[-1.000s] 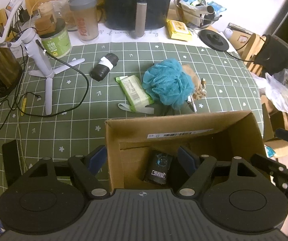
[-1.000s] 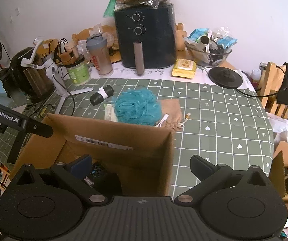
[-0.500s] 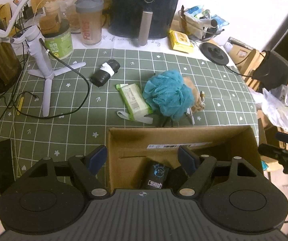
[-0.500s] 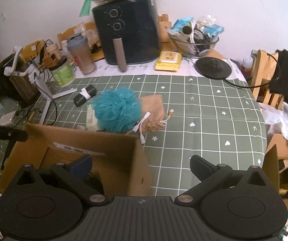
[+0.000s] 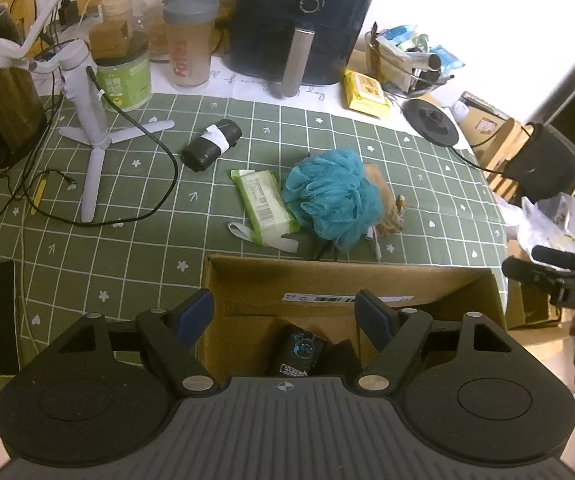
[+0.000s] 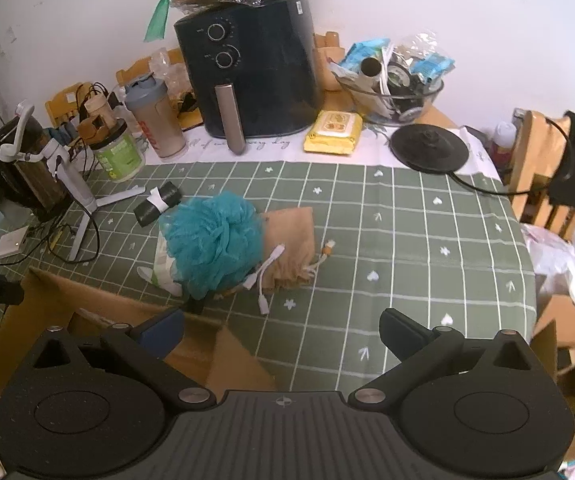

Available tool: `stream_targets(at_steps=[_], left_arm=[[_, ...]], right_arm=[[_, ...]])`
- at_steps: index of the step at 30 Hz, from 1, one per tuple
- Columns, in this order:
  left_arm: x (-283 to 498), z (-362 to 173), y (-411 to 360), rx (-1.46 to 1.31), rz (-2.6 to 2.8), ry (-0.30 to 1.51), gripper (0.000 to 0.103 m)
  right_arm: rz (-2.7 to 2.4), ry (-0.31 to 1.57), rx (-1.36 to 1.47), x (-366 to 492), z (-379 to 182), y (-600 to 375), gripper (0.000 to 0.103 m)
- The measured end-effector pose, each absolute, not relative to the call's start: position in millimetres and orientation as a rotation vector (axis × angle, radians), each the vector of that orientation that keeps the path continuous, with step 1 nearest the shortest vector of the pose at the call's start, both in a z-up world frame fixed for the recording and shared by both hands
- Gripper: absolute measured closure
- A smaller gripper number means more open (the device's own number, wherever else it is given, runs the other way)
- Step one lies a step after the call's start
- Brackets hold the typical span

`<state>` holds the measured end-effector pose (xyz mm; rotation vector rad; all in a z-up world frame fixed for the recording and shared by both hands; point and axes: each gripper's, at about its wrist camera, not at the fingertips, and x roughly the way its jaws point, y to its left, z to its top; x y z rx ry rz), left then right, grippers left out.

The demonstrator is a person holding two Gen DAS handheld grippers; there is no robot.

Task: Organize soft objects
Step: 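Reach the right gripper to the blue mesh loofah and grasp it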

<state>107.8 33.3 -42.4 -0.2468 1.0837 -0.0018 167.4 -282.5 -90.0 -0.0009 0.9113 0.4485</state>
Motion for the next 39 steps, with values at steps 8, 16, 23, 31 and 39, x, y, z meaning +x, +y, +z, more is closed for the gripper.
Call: stream_targets(at_steps=[8,16,23,31,39], left_arm=[[109,-45,35,-0.261,0.036,1.088,0.026],[108,-48,42,-0.278,0.056,1.089,0.026],[106,-50,50,-0.308,0.09,1.088,0.026],[105,-48,65,-0.35,0.146,1.077,0.026],[99,-43,81,-0.383,0.205,1.055,0.026]], right_arm=[[0.568,0.897,-0.057,203,-96,-269,0.0],[0.719,0.903,-0.147,239,-116,-234,0.0],[0.83,0.926,-0.201,274,-138,-203,0.0],[0.928,0.982,-0.268,309,-158,-164,0.0],[0.951,1.067,-0.304,334,-190,-129,0.001]])
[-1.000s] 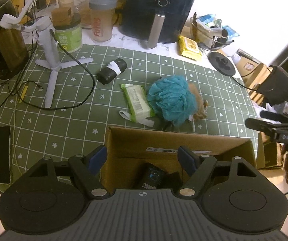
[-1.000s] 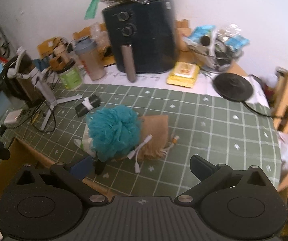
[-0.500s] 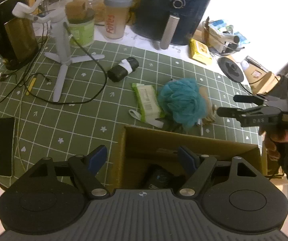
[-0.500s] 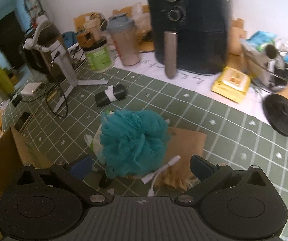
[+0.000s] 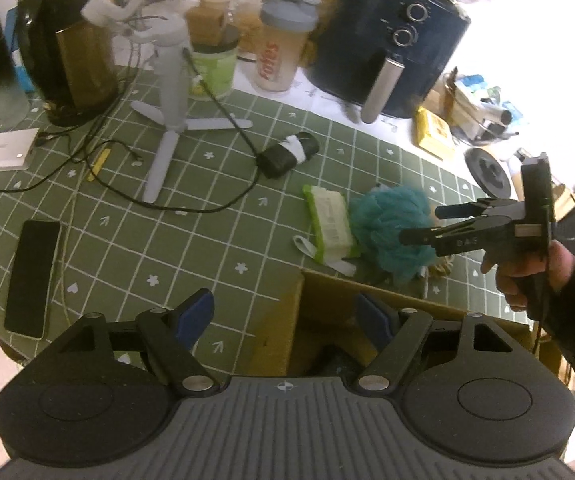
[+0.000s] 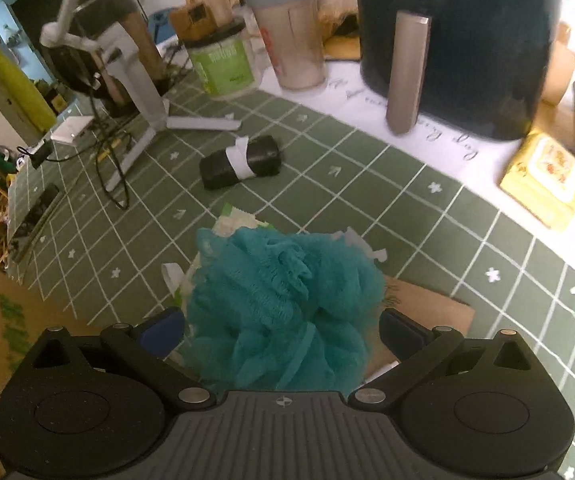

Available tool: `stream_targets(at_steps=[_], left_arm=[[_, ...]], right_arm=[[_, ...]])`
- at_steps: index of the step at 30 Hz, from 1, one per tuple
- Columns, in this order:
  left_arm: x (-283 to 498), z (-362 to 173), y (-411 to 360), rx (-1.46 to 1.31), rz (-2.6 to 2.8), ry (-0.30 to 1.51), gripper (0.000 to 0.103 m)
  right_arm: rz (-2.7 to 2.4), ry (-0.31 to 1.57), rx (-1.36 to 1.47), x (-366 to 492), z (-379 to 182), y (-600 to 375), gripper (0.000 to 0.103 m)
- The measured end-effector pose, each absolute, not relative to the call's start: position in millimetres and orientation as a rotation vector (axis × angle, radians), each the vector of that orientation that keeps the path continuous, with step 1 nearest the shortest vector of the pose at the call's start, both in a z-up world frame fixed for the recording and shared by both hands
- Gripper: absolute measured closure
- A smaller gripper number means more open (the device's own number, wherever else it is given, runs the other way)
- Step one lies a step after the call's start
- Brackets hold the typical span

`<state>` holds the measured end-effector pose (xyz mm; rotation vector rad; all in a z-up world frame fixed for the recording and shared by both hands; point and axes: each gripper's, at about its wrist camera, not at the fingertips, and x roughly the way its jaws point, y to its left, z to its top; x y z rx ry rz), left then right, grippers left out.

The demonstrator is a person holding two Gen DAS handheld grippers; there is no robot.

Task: Organize soft objects
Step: 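Reach the right gripper to the blue mesh loofah and grasp it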

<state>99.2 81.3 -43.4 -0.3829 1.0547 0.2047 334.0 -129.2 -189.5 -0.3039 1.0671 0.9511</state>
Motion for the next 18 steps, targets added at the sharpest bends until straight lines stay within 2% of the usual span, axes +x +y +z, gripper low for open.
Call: stream_targets(at_steps=[10,18], left_arm=[[91,-50,96,-0.417,0.258,1.071,0.026],[95,-52,98,-0.417,0.243,1.07,0.026]], right_arm=[[0.946,1.152,-0.358,340,-219,-106,0.005],[0.936,1.151,-0.331,337,-219,-110,0.034]])
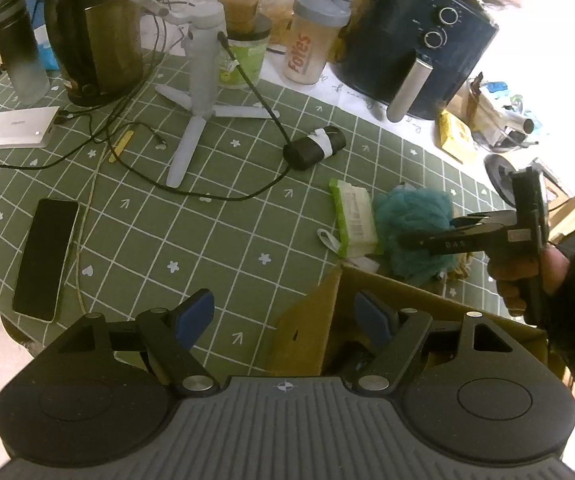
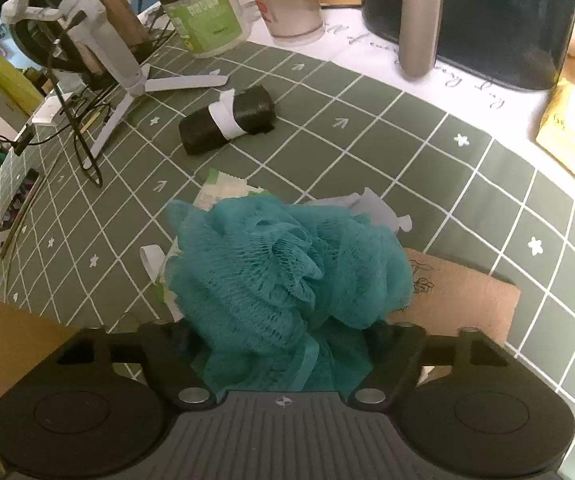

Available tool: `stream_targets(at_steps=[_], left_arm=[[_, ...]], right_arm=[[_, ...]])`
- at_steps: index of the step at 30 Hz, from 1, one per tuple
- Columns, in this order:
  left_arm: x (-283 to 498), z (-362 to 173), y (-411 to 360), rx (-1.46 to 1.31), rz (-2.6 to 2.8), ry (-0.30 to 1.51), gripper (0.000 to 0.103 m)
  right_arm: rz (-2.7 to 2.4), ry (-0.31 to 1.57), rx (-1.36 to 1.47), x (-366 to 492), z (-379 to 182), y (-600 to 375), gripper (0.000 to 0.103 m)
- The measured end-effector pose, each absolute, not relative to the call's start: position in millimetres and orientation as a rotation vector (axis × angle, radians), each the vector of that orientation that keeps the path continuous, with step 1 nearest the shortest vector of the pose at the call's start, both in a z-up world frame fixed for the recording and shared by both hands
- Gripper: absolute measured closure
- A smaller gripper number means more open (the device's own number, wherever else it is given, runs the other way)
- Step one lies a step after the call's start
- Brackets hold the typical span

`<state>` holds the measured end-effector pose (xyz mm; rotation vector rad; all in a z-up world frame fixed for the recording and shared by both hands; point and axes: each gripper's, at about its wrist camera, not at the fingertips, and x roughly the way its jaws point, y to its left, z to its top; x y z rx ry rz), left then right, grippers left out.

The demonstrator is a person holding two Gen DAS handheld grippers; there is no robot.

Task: Organize soft objects
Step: 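Reach the right gripper to the blue mesh loofah and grasp it, then move the left gripper to the green wipes pack while the right holds the loofah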

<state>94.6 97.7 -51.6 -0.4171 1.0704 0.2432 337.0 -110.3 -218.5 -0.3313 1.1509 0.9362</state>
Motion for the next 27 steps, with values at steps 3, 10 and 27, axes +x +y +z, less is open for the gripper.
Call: stream_targets(at_steps=[3,10,27], left_arm=[[97,-49,98,-0.409,0.233,1.061,0.026],[105,-43,98,-0.383,0.2,1.039,0.026],[135,-34,96,-0.3,0.118,1.007,0.026]], right_arm=[[0.931,1.112,-0.326,335,-206,-116,0.046],[0.893,1.026,-0.242,330,-173,-141,0.051],[0.786,0.865,-0.143,296,-110,-188,0.052]])
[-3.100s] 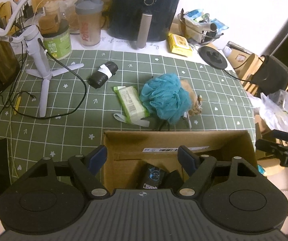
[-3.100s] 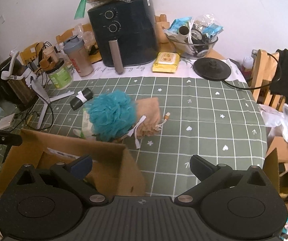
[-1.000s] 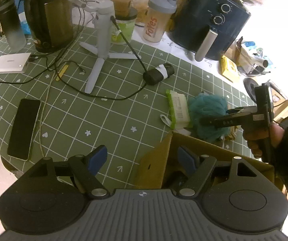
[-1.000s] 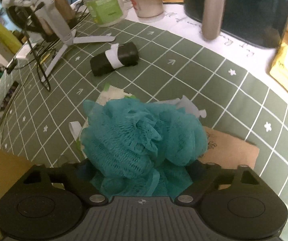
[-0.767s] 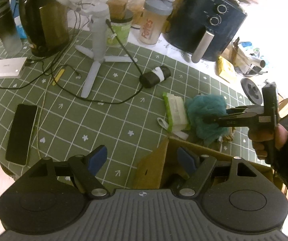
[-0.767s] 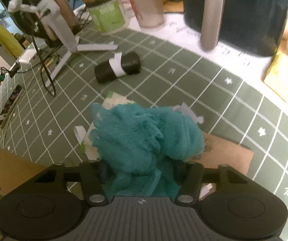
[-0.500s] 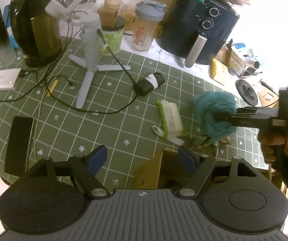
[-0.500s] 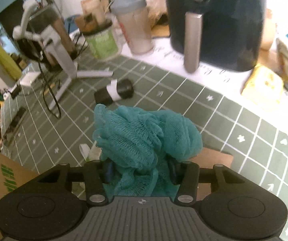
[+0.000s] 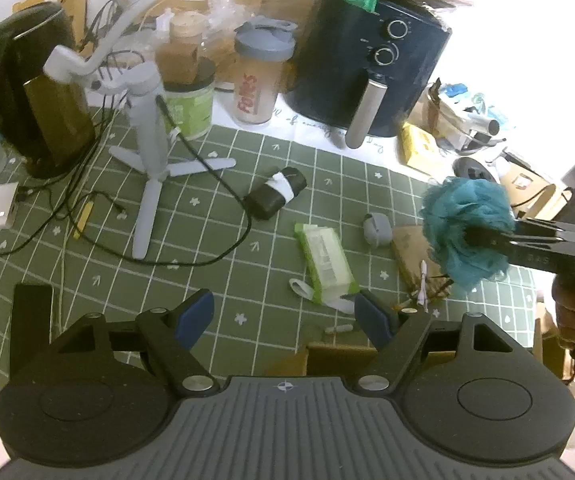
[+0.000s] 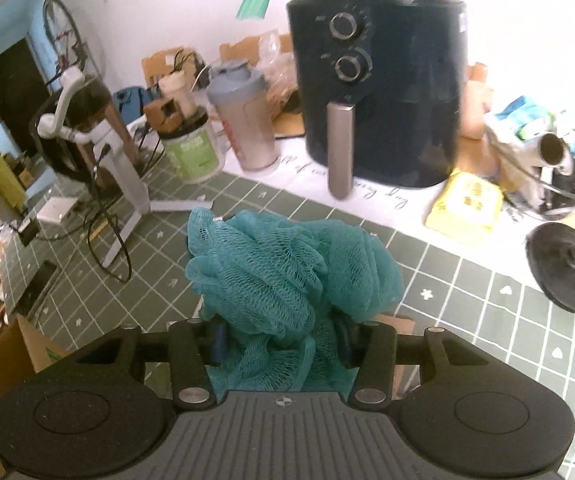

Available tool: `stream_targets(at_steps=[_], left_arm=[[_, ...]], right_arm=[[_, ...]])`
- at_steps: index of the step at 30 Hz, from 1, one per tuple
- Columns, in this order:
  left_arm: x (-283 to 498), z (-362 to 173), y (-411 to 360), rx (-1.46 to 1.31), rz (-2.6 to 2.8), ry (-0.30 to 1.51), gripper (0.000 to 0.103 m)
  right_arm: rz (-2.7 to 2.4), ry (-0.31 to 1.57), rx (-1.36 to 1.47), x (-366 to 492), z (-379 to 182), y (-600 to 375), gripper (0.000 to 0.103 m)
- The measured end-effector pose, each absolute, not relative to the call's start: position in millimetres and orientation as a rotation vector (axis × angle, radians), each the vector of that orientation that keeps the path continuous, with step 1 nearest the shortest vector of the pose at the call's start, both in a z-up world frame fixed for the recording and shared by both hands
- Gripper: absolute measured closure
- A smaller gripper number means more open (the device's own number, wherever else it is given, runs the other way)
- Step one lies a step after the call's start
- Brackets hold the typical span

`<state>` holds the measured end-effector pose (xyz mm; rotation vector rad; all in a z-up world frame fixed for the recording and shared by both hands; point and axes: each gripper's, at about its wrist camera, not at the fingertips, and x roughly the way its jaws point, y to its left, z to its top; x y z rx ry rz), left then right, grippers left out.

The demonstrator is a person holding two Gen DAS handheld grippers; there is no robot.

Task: Organize soft objects
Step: 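Move the left gripper to the green wipes pack while the right holds the loofah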

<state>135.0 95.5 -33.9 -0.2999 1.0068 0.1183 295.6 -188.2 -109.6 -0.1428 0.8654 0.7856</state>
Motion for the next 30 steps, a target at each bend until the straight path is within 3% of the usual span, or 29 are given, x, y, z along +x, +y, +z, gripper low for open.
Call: stream_targets(at_steps=[30], left_arm=[[248,-80,69,-0.156,-0.004,1.228,0.026]], right_arm=[[0.542,0.818,0.009,229,-88,-263,0.052]])
